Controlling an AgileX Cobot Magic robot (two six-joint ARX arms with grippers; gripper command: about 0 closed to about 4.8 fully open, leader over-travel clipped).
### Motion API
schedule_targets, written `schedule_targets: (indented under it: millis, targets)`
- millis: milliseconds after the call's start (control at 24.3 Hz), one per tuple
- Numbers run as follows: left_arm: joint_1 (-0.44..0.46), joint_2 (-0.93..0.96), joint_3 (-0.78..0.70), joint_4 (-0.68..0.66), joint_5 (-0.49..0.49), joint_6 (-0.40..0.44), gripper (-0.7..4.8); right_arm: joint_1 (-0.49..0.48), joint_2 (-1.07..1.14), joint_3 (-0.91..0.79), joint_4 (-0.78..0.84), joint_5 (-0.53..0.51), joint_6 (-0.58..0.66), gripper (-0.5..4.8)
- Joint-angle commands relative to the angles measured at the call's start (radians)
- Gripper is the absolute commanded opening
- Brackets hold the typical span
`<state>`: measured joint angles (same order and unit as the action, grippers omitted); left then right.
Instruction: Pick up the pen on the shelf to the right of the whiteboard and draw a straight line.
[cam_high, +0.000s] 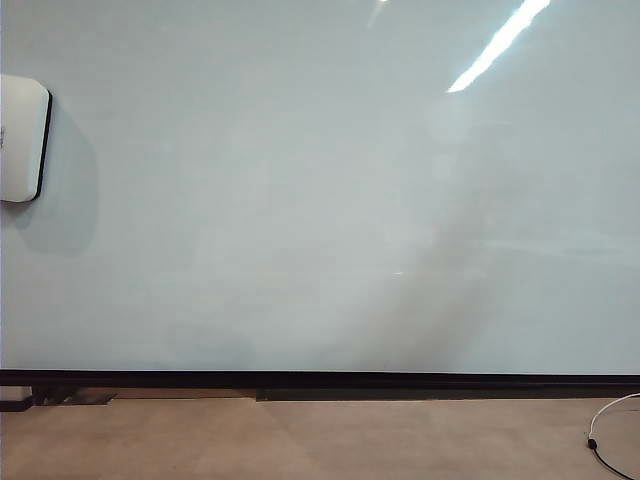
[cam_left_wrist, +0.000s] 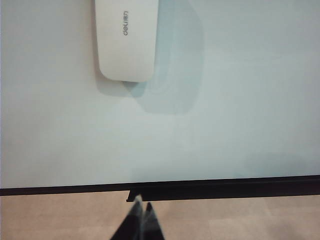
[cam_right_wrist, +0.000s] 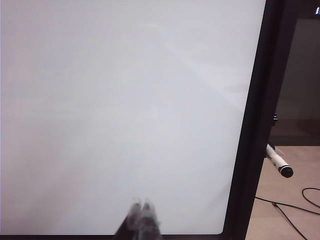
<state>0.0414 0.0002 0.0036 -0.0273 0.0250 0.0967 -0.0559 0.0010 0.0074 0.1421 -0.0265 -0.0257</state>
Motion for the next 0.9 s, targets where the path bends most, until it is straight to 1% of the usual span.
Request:
schedule_targets:
  millis: [41,452,493,616,657,699,740,822,863,904]
  targets:
    - [0.0,0.0,0.003,0.006,0.001,0.0,-0.05,0.001,0.0,-0.007,0.016,-0.002,0.008,-0.01]
    - [0.0,0.0,0.003,0.006,0.001,0.0,-0.05,0.001,0.0,-0.007,-0.039,-0.003,0.009,-0.01]
    - [0.0,0.0,0.003,0.006,0.001,0.0,-0.05,0.001,0.0,-0.007,-0.03,-0.007,0.026,-0.01]
    - [0.0,0.0,0.003,0.006,0.001,0.0,-0.05,0.0,0.0,-0.007,0.047,-0.056,0.024,-0.01]
    - [0.0,0.0,0.003,0.005,0.001,0.0,-0.05,0.0,0.0,-0.006,0.073,-0.058,0.015,-0.01]
    - [0.0,0.0,0.003,0.003,0.001,0.0,-0.05,-0.003,0.0,0.005,0.108,-0.044,-0.032,-0.01]
    - [0.0,0.0,0.003,-0.004,0.001,0.0,-0.05,-0.015,0.0,0.03,0.1,-0.019,-0.039,-0.01]
    - [0.0,0.0,0.003,-0.015,0.001,0.0,-0.05,-0.053,0.003,0.069,0.087,-0.005,-0.058,-0.01]
    - [0.0,0.0,0.003,-0.03,0.001,0.0,-0.05,-0.095,0.019,0.1,0.089,-0.007,-0.062,-0.01]
    - [0.0,0.0,0.003,-0.04,0.001,0.0,-0.05,-0.141,0.043,0.129,0.091,-0.034,-0.062,-0.01]
